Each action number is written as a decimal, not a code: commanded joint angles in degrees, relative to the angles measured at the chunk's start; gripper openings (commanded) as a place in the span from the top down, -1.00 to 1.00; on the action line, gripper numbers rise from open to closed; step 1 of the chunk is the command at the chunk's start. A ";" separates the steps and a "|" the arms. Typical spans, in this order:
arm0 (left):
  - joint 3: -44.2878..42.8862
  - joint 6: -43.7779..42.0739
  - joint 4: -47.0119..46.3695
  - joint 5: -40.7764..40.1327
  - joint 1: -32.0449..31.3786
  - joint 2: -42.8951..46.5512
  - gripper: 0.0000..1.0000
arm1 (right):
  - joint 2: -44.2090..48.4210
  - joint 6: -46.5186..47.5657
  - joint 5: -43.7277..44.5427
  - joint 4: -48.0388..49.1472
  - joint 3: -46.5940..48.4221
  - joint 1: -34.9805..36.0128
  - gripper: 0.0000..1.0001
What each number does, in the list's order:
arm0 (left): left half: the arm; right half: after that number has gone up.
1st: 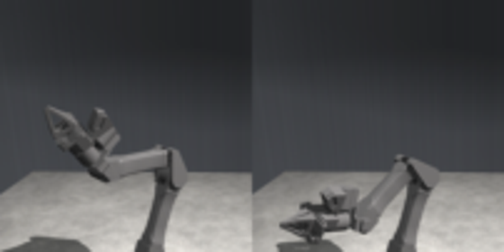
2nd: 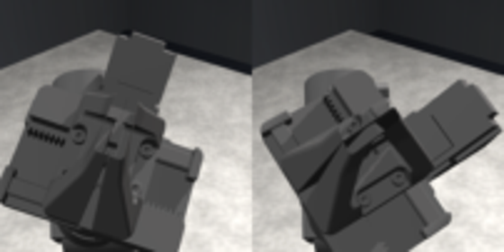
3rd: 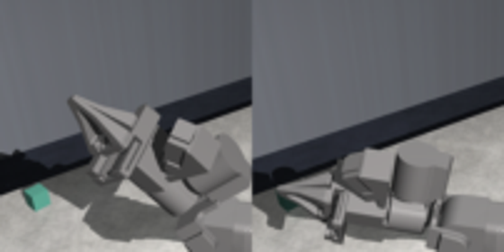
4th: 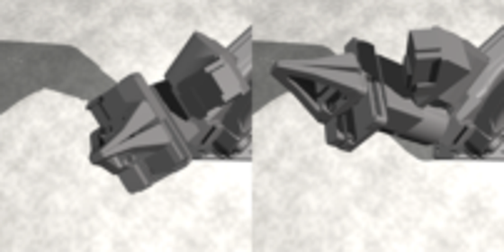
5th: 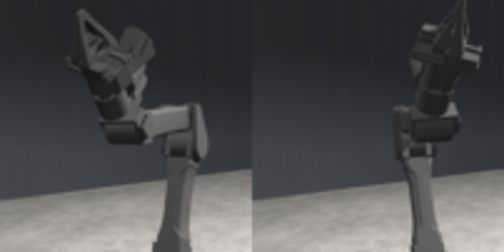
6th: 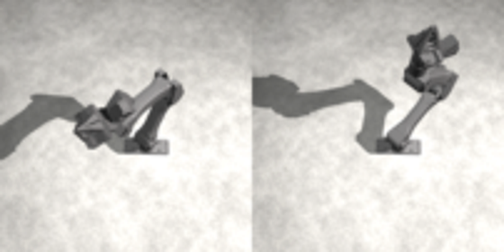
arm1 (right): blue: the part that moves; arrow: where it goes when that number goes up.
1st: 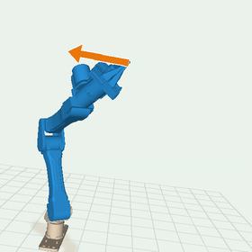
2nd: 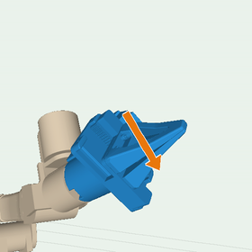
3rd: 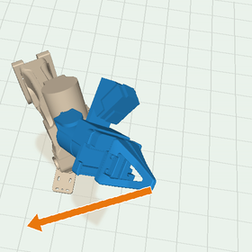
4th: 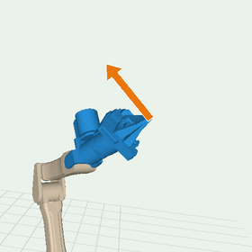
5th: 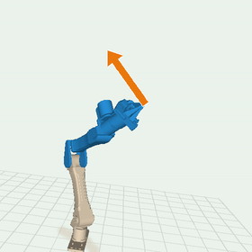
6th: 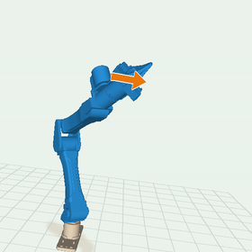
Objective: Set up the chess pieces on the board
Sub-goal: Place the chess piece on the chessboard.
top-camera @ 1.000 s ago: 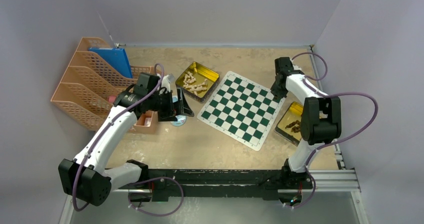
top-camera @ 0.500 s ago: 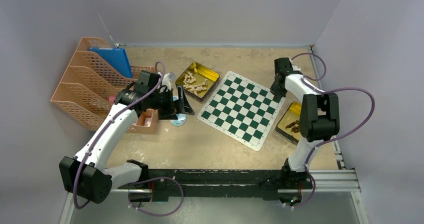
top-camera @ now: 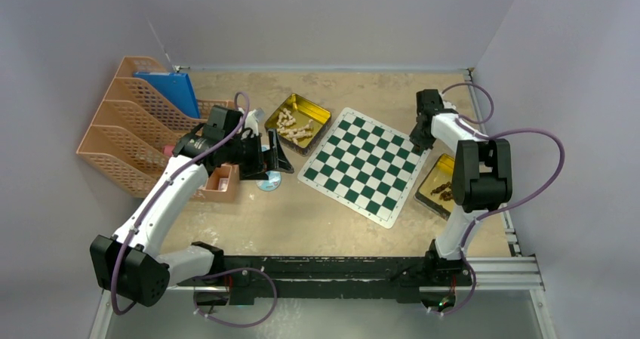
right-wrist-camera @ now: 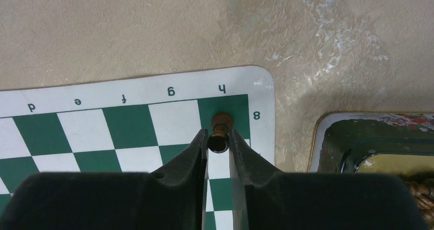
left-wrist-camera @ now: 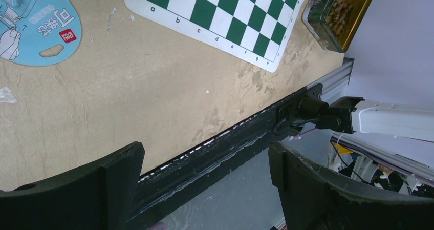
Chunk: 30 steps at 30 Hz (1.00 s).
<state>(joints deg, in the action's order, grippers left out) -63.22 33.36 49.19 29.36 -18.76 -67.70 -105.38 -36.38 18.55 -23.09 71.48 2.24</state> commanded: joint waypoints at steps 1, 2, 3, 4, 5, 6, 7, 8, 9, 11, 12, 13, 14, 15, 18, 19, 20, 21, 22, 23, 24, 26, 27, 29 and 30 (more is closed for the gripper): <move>-2.42 -1.08 -0.23 0.61 0.22 0.03 -0.83 | 0.63 0.25 1.45 0.76 -0.38 -0.22 0.56; -2.48 -1.03 -0.23 0.68 0.22 0.03 -0.83 | 0.66 0.19 1.54 0.84 -0.38 -0.23 0.55; -2.52 -1.04 -0.23 0.69 0.22 0.07 -0.83 | 0.62 0.25 1.64 0.79 -0.34 -0.33 0.53; -2.59 -1.09 -0.23 0.77 0.22 0.04 -0.83 | 0.62 0.25 1.79 0.66 -0.25 -0.31 0.49; -2.56 -1.08 -0.19 0.74 0.22 0.07 -0.83 | 0.62 0.25 1.88 0.52 -0.21 -0.39 0.44; -2.54 -1.11 -0.15 0.71 0.22 0.11 -0.83 | 0.66 0.17 1.93 0.46 -0.09 -0.54 0.39; -2.52 -1.13 -0.07 0.63 0.22 0.11 -0.83 | 0.75 0.13 2.01 0.28 0.06 -0.49 0.34; -2.46 -1.16 0.02 0.61 0.22 0.18 -0.83 | 0.83 0.22 2.09 0.14 0.28 -0.57 0.28; -2.37 -1.10 0.03 0.61 0.22 0.28 -0.83 | 1.02 0.30 2.12 -0.01 0.55 -0.50 0.23; -2.13 -1.07 0.05 0.61 0.22 0.46 -0.83 | 1.44 0.45 2.11 -0.43 1.11 -0.55 0.18; -2.04 -1.07 0.07 0.67 0.22 0.53 -0.83 | 1.68 0.45 2.11 -0.77 1.49 -0.57 0.16; -1.96 -1.06 -0.03 0.69 0.22 0.59 -0.83 | 2.04 0.58 2.11 -1.25 1.91 -0.53 0.14; -1.87 -1.08 -0.05 0.69 0.22 0.68 -0.83 | 2.41 0.53 2.11 -1.78 2.37 -0.58 0.11; -1.78 -1.05 -0.10 0.69 0.22 0.79 -0.83 | 2.90 0.56 2.22 -2.46 2.74 -0.54 0.10; -1.20 -1.09 -0.27 0.63 0.22 1.15 -0.83 | 5.23 0.39 2.37 -4.19 3.46 -0.55 0.08; -0.98 -1.01 -0.58 0.65 0.22 1.24 -0.83 | 6.20 0.26 2.08 -4.50 3.36 -0.55 0.08; -0.90 -0.94 -0.93 0.75 0.24 1.23 -0.83 | 7.16 0.25 1.69 -4.54 3.18 -0.49 0.08; -1.20 -0.95 -1.08 0.90 0.22 1.02 -0.83 | 7.95 0.18 1.64 -4.91 3.06 -0.58 0.08; -1.60 -0.93 -1.11 1.10 0.24 0.58 -0.83 | 8.66 0.02 2.04 -5.49 3.05 -0.51 0.08; -1.90 -0.93 -1.16 1.21 0.22 0.27 -0.83 | 9.22 -0.16 2.44 -6.18 2.97 -0.57 0.08; -2.19 -1.03 -1.20 1.30 0.27 0.14 -0.83 | 9.88 -0.29 2.72 -6.80 2.88 -0.63 0.07; -2.34 -1.03 -1.28 1.44 0.22 0.28 -0.83 | 11.27 -0.79 3.61 -8.58 2.47 -0.83 0.08; -2.30 -1.07 -1.28 1.48 0.22 0.44 -0.83 | 12.23 -1.08 4.13 -9.30 2.06 -1.10 0.09; -2.04 -1.28 -1.50 1.42 0.22 0.91 -0.83 | 14.78 -1.47 5.13 -10.01 0.91 -1.71 0.10; -1.86 -1.40 -1.73 1.48 0.22 1.10 -0.83 | 16.24 -1.59 6.03 -10.23 0.35 -1.91 0.11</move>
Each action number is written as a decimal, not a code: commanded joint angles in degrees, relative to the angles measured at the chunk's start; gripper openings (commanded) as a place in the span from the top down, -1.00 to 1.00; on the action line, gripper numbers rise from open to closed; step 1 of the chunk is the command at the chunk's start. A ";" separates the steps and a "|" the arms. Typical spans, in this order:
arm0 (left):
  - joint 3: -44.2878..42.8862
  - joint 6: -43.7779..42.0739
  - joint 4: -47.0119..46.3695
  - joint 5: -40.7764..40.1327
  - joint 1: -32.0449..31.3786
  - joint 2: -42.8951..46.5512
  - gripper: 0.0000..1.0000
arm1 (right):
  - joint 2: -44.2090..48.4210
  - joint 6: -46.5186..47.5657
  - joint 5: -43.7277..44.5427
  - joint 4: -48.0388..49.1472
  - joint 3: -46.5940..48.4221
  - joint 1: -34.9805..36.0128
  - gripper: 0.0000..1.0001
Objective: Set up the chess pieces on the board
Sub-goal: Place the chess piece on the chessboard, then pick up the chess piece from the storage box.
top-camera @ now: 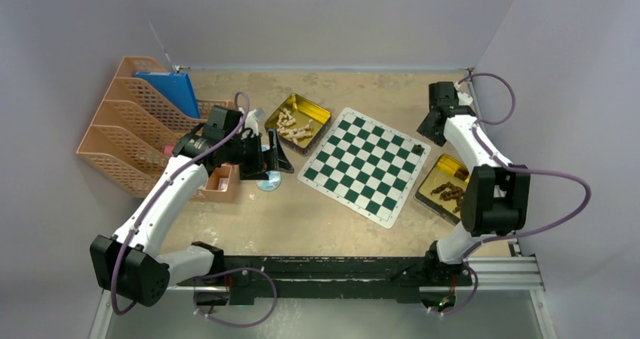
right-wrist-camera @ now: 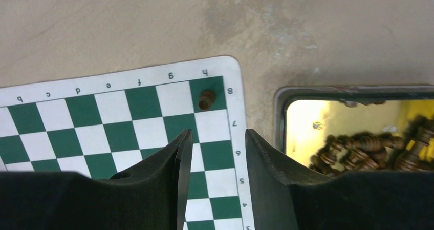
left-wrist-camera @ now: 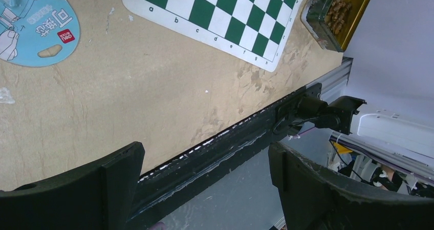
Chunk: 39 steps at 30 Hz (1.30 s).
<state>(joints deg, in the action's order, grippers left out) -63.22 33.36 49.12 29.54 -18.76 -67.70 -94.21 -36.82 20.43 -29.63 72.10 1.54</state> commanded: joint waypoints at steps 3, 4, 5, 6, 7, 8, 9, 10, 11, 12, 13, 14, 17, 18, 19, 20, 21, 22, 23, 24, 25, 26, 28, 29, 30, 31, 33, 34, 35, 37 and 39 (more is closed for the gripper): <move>-1.61 -1.77 -1.41 1.48 0.22 1.28 -0.83 | 8.47 -1.43 6.67 -5.11 -1.53 -1.45 0.11; -1.26 -1.66 -1.40 1.63 0.22 1.57 -0.83 | 9.37 -1.79 6.72 -5.96 -2.14 -3.21 0.11; -0.72 -1.51 -1.51 1.78 0.22 2.03 -0.83 | 10.34 -2.04 6.40 -6.45 -2.91 -4.22 0.11; 0.04 -1.32 -1.68 1.83 0.22 2.56 -0.83 | 11.39 -2.30 5.86 -6.59 -3.91 -5.26 0.12; 0.79 -1.15 -1.88 1.84 0.22 3.10 -0.83 | 12.35 -2.41 5.44 -6.60 -5.03 -6.17 0.12; 1.49 -1.11 -1.95 1.88 0.22 3.59 -0.83 | 13.24 -2.59 5.09 -6.56 -6.30 -7.05 0.13; 2.07 -1.11 -1.98 1.92 0.22 3.89 -0.83 | 13.94 -2.81 4.99 -6.81 -7.24 -7.65 0.14; 2.41 -1.11 -1.89 2.05 0.26 4.09 -0.83 | 14.51 -3.13 4.98 -7.11 -8.11 -8.15 0.16; 2.67 -1.22 -1.69 2.17 0.22 4.07 -0.83 | 15.07 -3.63 4.98 -7.47 -8.95 -8.54 0.17; 2.79 -1.28 -1.52 2.25 0.22 3.99 -0.83 | 15.62 -4.05 4.73 -7.55 -9.73 -8.88 0.19; 2.88 -1.33 -1.28 2.30 0.22 3.88 -0.83 | 16.23 -4.49 4.08 -7.62 -10.55 -9.28 0.20; 2.92 -1.41 -1.16 2.35 0.22 3.75 -0.83 | 16.82 -4.83 3.56 -7.34 -11.40 -9.74 0.20; 2.80 -1.75 -0.98 2.82 0.22 3.54 -0.83 | 17.82 -5.44 2.30 -6.22 -14.28 -10.74 0.23; 2.71 -1.87 -0.84 2.81 0.22 3.59 -0.83 | 17.92 -5.52 1.83 -5.85 -14.99 -10.84 0.24; 2.55 -2.11 -0.60 2.78 0.22 3.55 -0.83 | 17.92 -5.73 1.16 -5.52 -15.66 -10.88 0.24; 2.45 -2.24 -0.42 2.66 0.23 3.55 -0.83 | 17.95 -6.00 0.32 -5.21 -16.32 -10.89 0.25; 2.36 -2.25 -0.21 2.56 0.22 3.47 -0.83 | 17.97 -6.38 -0.37 -5.04 -17.07 -10.94 0.26; 2.32 -2.33 -0.11 2.54 0.22 3.48 -0.83 | 18.07 -6.77 -0.93 -4.82 -17.79 -10.92 0.28; 2.24 -2.34 -0.08 2.54 0.22 3.34 -0.83 | 18.17 -7.04 -1.36 -4.55 -18.53 -10.92 0.29; 2.08 -2.34 0.08 2.54 0.22 3.25 -0.83 | 18.33 -7.30 -1.62 -4.30 -19.21 -10.94 0.30; 1.87 -2.34 0.16 2.58 0.22 3.15 -0.83 | 18.48 -7.62 -1.74 -4.18 -19.87 -10.94 0.31; 1.61 -2.44 0.38 2.67 0.22 2.97 -0.83 | 18.58 -7.85 -1.91 -3.93 -20.50 -10.93 0.31; 1.12 -2.59 0.60 2.72 0.22 2.79 -0.83 | 18.64 -8.46 -2.12 -3.44 -21.80 -11.02 0.31; 1.02 -2.60 0.64 2.72 0.22 2.69 -0.83 | 18.59 -8.67 -2.31 -3.09 -22.15 -11.09 0.31; 1.00 -2.60 0.62 2.64 0.22 2.60 -0.83 | 18.38 -8.67 -2.56 -2.96 -21.98 -11.11 0.31; 1.00 -2.60 0.55 2.63 0.22 2.50 -0.83 | 18.15 -8.70 -2.73 -2.67 -21.92 -11.05 0.31; 0.99 -2.53 0.53 2.78 0.22 2.42 -0.83 | 17.58 -8.98 -2.65 -2.47 -21.72 -11.21 0.31; 0.99 -2.53 0.53 2.92 0.22 2.40 -0.83 | 17.27 -9.19 -2.74 -2.46 -21.73 -11.29 0.32; 0.95 -2.56 0.58 2.97 0.22 2.34 -0.83 | 17.08 -9.35 -2.91 -2.42 -21.84 -11.45 0.32; 0.83 -2.52 0.64 2.90 0.22 2.29 -0.83 | 17.02 -9.62 -3.09 -1.95 -22.26 -11.68 0.32; 0.61 -2.52 0.70 2.81 0.22 2.18 -0.83 | 16.69 -9.71 -3.44 -1.60 -22.79 -12.03 0.32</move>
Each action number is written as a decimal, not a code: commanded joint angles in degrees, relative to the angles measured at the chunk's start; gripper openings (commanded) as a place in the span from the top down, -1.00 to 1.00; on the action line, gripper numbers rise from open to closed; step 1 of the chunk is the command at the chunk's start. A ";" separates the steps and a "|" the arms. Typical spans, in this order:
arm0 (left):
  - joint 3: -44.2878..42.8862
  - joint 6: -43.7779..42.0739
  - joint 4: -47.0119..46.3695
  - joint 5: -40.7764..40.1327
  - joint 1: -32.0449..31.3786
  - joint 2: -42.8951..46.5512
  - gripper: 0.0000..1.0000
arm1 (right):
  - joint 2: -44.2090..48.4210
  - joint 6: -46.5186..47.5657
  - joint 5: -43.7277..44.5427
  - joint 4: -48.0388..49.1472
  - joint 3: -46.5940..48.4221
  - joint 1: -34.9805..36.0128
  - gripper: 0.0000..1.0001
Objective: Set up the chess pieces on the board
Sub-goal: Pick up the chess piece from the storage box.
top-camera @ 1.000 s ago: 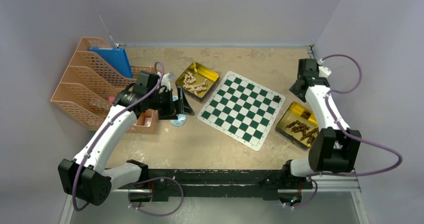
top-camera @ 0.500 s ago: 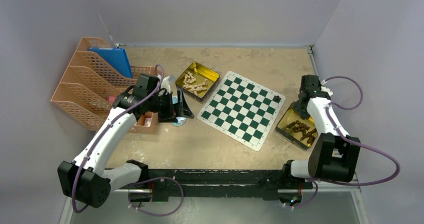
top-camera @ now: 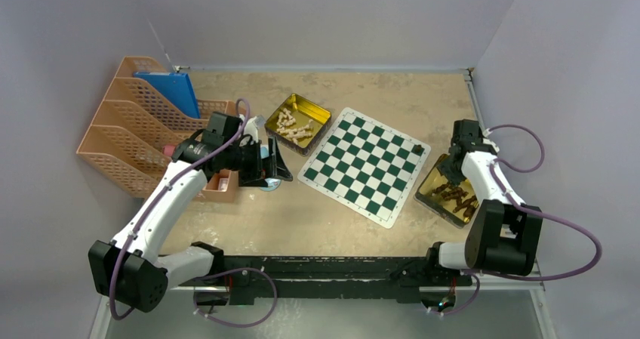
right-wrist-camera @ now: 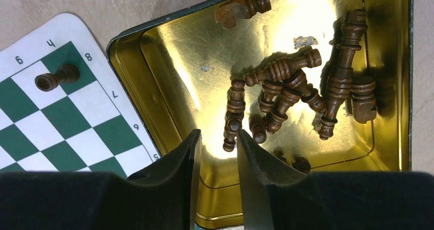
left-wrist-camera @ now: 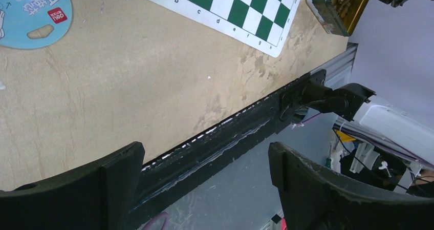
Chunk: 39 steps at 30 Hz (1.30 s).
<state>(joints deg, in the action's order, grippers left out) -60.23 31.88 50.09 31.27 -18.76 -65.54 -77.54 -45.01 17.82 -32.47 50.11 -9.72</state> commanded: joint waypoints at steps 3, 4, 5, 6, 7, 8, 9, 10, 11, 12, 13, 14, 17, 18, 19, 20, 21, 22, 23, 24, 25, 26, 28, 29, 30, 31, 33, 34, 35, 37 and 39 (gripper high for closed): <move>-2.46 -1.14 -0.08 1.08 0.22 -0.11 -0.83 | -0.69 -2.10 -1.04 1.27 -1.27 -1.24 0.32; -2.50 -1.20 0.03 1.01 0.22 -0.12 -0.83 | -0.96 -2.16 -0.99 1.18 -1.32 -1.44 0.32; -2.53 -1.28 0.02 0.99 0.22 -0.19 -0.83 | -1.21 -2.14 -0.99 1.21 -1.35 -1.60 0.32; -2.53 -1.29 0.02 0.99 0.22 -0.32 -0.83 | -1.48 -2.18 -0.94 1.32 -1.41 -1.70 0.32; -2.57 -1.29 0.01 0.99 0.22 -0.44 -0.83 | -1.68 -2.26 -0.88 1.31 -1.42 -1.77 0.32; -2.65 -1.29 -0.05 0.98 0.24 -0.54 -0.83 | -1.88 -2.40 -0.91 1.37 -1.42 -1.92 0.32; -2.71 -1.29 -0.12 0.99 0.22 -0.62 -0.83 | -2.05 -2.44 -0.96 1.60 -1.49 -1.99 0.32; -2.77 -1.25 -0.10 0.92 0.22 -0.64 -0.83 | -2.15 -2.52 -1.15 1.78 -1.58 -2.10 0.32; -2.79 -1.29 -0.13 0.90 0.22 -0.64 -0.83 | -2.18 -2.60 -1.25 1.99 -1.71 -2.14 0.32; -2.79 -1.29 -0.12 0.84 0.22 -0.69 -0.83 | -2.18 -2.59 -1.36 2.17 -1.78 -2.11 0.32; -2.75 -1.34 -0.07 0.79 0.22 -0.73 -0.83 | -2.18 -2.78 -1.46 2.31 -2.03 -2.14 0.32; -2.71 -1.30 -0.07 0.73 0.22 -0.72 -0.83 | -2.31 -2.80 -1.55 2.39 -2.25 -2.15 0.33; -2.70 -1.36 -0.08 0.64 0.22 -0.88 -0.83 | -2.63 -2.92 -1.71 2.59 -2.84 -2.15 0.33; -2.70 -1.38 -0.06 0.64 0.22 -0.90 -0.83 | -2.66 -2.89 -1.78 2.69 -2.95 -2.15 0.33; -2.77 -1.38 -0.07 0.64 0.22 -0.98 -0.83 | -2.70 -2.93 -1.75 2.75 -2.95 -2.15 0.33; -2.79 -1.42 0.01 0.64 0.22 -1.06 -0.82 | -2.71 -2.90 -1.81 2.80 -2.99 -2.11 0.34; -2.86 -1.51 0.10 0.59 0.22 -1.08 -0.82 | -2.78 -2.96 -1.89 2.80 -3.04 -2.14 0.34; -2.81 -1.56 0.12 0.56 0.22 -1.08 -0.82 | -2.79 -2.96 -2.06 2.93 -3.10 -2.11 0.34; -2.79 -1.56 0.14 0.47 0.22 -1.08 -0.82 | -2.84 -2.92 -2.13 3.00 -3.27 -2.10 0.34; -2.67 -1.56 0.10 0.46 0.22 -1.03 -0.82 | -2.88 -2.89 -2.25 3.12 -3.41 -2.14 0.34; -2.57 -1.56 0.12 0.46 0.22 -1.08 -0.82 | -2.88 -2.89 -2.27 3.15 -3.52 -2.13 0.34; -2.53 -1.56 0.10 0.46 0.22 -1.15 -0.82 | -2.88 -2.93 -2.27 3.18 -3.67 -2.15 0.35; -2.61 -1.60 0.10 0.46 0.22 -1.13 -0.82 | -2.88 -2.89 -2.24 3.28 -3.61 -2.15 0.35; -2.69 -1.56 0.19 0.46 0.22 -1.17 -0.82 | -2.96 -2.84 -2.26 3.33 -3.55 -2.12 0.36; -2.78 -1.56 0.20 0.46 0.22 -1.17 -0.82 | -3.03 -2.80 -2.27 3.37 -3.52 -2.14 0.37; -2.88 -1.57 0.27 0.42 0.22 -1.16 -0.82 | -3.35 -2.78 -2.14 3.41 -3.54 -2.15 0.38; -2.88 -1.58 0.29 0.38 0.22 -1.25 -0.82 | -3.57 -2.80 -2.26 3.79 -3.68 -2.15 0.38; -2.88 -1.56 0.28 0.42 0.22 -1.26 -0.82 | -3.52 -2.67 -2.27 4.00 -3.68 -2.15 0.40; -2.83 -1.56 0.28 0.38 0.22 -1.26 -0.82 | -3.50 -2.63 -2.27 4.10 -3.59 -2.15 0.42; -2.88 -1.60 0.23 0.39 0.22 -1.26 -0.82 | -3.58 -2.53 -2.18 4.17 -3.53 -2.07 0.48; -2.96 -1.61 0.19 0.29 0.22 -1.34 -0.82 | -3.51 -2.53 -2.18 4.13 -3.41 -2.14 0.53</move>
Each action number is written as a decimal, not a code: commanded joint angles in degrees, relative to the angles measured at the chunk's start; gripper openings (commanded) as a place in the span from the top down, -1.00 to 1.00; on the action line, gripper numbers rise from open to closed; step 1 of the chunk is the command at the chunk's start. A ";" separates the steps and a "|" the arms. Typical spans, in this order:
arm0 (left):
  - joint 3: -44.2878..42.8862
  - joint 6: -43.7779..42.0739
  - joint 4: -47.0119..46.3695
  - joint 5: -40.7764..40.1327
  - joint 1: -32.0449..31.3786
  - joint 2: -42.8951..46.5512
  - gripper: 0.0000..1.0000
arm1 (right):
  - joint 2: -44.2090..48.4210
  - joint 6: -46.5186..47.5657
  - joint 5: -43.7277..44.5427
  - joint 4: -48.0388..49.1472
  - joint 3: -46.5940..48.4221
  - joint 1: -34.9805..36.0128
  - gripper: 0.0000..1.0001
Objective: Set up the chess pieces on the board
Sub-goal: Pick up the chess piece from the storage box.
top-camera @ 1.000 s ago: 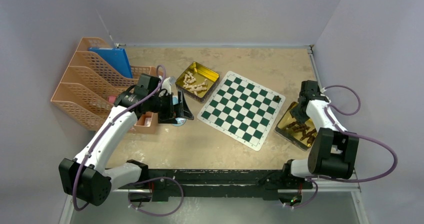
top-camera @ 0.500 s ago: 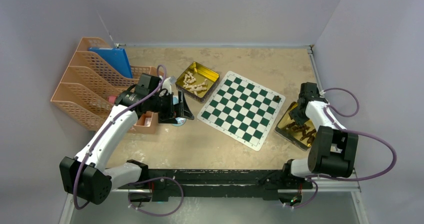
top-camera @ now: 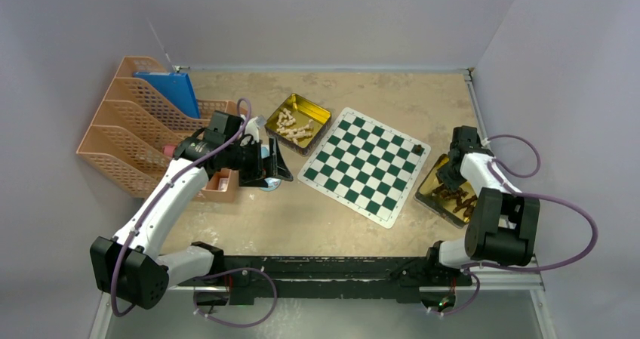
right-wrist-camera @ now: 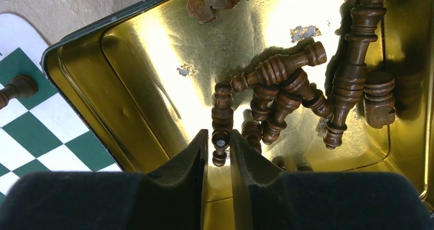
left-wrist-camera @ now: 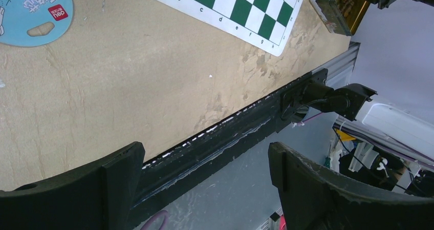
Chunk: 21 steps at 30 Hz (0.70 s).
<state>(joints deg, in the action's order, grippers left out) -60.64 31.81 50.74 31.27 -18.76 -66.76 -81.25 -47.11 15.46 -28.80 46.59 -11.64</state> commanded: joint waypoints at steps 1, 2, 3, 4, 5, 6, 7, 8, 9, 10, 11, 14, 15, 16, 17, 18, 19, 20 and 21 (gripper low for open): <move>-2.55 -1.50 -0.47 0.29 0.22 -0.12 -0.82 | 0.34 -0.34 0.11 0.47 0.14 -0.22 0.54; -2.51 -1.49 -0.49 0.29 0.24 -0.12 -0.82 | 0.50 -0.27 0.10 0.51 0.21 -0.18 0.55; -2.47 -1.58 -0.55 0.23 0.22 -0.12 -0.82 | 0.67 -0.20 0.09 0.51 0.30 -0.22 0.57; -2.46 -1.58 -0.55 0.14 0.22 -0.12 -0.82 | 0.86 -0.18 0.09 0.43 0.52 -0.23 0.59; -2.46 -1.66 -0.56 -0.01 0.22 -0.08 -0.82 | 1.03 -0.10 0.09 0.27 0.77 -0.16 0.60; -2.54 -1.79 -0.56 -0.10 0.22 -0.12 -0.82 | 1.28 0.04 0.27 -0.02 1.19 -0.22 0.62; -2.63 -1.78 -0.56 -0.15 0.22 -0.12 -0.82 | 1.46 0.28 0.53 -0.44 1.96 -0.23 0.62; -2.70 -1.82 -0.56 -0.15 0.22 -0.12 -0.82 | 1.73 0.58 0.80 -0.86 2.61 -0.23 0.63; -2.72 -1.84 -0.62 -0.11 0.22 -0.05 -0.82 | 1.99 0.88 1.17 -1.31 3.34 -0.23 0.64; -2.73 -1.78 -0.68 -0.15 0.22 0.01 -0.82 | 2.24 1.10 1.50 -1.78 3.94 -0.23 0.64; -2.73 -1.80 -0.73 -0.11 0.22 0.05 -0.82 | 2.42 1.28 1.70 -2.03 4.43 -0.23 0.65; -2.73 -1.76 -0.90 -0.07 0.22 0.08 -0.82 | 2.68 1.33 1.52 -2.72 5.55 -0.23 0.68; -2.73 -1.75 -0.91 -0.07 0.22 0.06 -0.82 | 2.68 1.22 1.40 -2.88 5.78 -0.18 0.69; -2.73 -1.75 -0.98 0.01 0.22 0.05 -0.82 | 2.76 1.16 1.27 -3.05 5.86 -0.22 0.70; -2.73 -1.78 -0.99 0.02 0.22 0.12 -0.82 | 2.88 1.19 1.28 -3.14 5.92 -0.23 0.70; -2.73 -1.76 -0.98 0.02 0.22 0.14 -0.82 | 3.02 1.22 1.38 -3.39 6.09 -0.23 0.70; -2.68 -1.75 -0.93 0.02 0.26 0.21 -0.82 | 3.15 1.30 1.66 -3.64 6.33 -0.23 0.70; -2.60 -1.75 -0.91 0.02 0.22 0.35 -0.82 | 3.34 1.38 1.94 -3.90 6.59 -0.23 0.70; -2.51 -1.75 -0.85 0.02 0.22 0.46 -0.82 | 3.56 1.55 2.28 -4.15 6.85 -0.23 0.70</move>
<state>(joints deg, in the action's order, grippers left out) -60.97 31.66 50.70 31.11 -18.76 -66.81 -79.85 -46.22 15.57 -30.44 50.87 -11.66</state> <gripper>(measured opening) 0.913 0.162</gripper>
